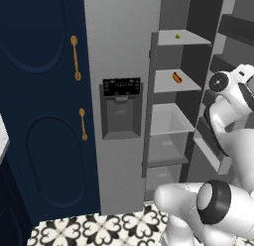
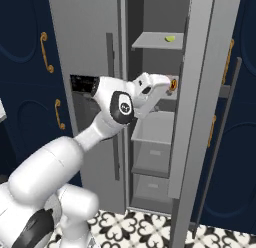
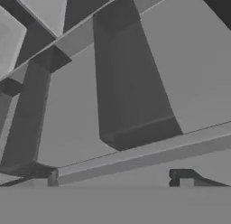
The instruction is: Grab a lemon wedge from the fridge and one ice cube from the ice bowl, and put them in the glass of lemonade.
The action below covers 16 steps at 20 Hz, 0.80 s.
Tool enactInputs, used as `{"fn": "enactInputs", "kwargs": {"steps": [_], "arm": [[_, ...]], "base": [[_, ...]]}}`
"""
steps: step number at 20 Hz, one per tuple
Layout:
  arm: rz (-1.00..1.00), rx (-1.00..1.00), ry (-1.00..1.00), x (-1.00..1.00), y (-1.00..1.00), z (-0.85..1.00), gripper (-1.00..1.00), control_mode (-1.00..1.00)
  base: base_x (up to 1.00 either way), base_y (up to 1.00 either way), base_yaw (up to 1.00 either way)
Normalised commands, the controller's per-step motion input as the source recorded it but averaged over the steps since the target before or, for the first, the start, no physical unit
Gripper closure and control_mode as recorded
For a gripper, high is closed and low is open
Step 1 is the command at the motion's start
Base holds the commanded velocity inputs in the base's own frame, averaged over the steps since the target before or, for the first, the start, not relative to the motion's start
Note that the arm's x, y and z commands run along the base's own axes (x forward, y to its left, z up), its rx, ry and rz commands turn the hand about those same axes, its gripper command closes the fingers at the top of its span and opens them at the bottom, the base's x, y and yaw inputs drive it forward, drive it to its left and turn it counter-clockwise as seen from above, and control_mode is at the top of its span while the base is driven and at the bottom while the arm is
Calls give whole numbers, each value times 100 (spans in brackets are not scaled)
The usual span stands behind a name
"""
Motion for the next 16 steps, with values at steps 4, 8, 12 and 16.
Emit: {"fn": "enactInputs", "kwargs": {"steps": [4, 8, 12, 16], "arm": [[-3, 18, -57, -78, 98, 28, -100, -100], [-9, 34, -43, -97, 100, 9, -100, -100], [-12, 55, -27, -100, 100, -9, -100, -100], [-6, 69, -15, -100, 100, -21, -100, -100]], "base": [[0, 0, 0], [0, 0, 0], [0, 0, 0], [0, 0, 0]]}}
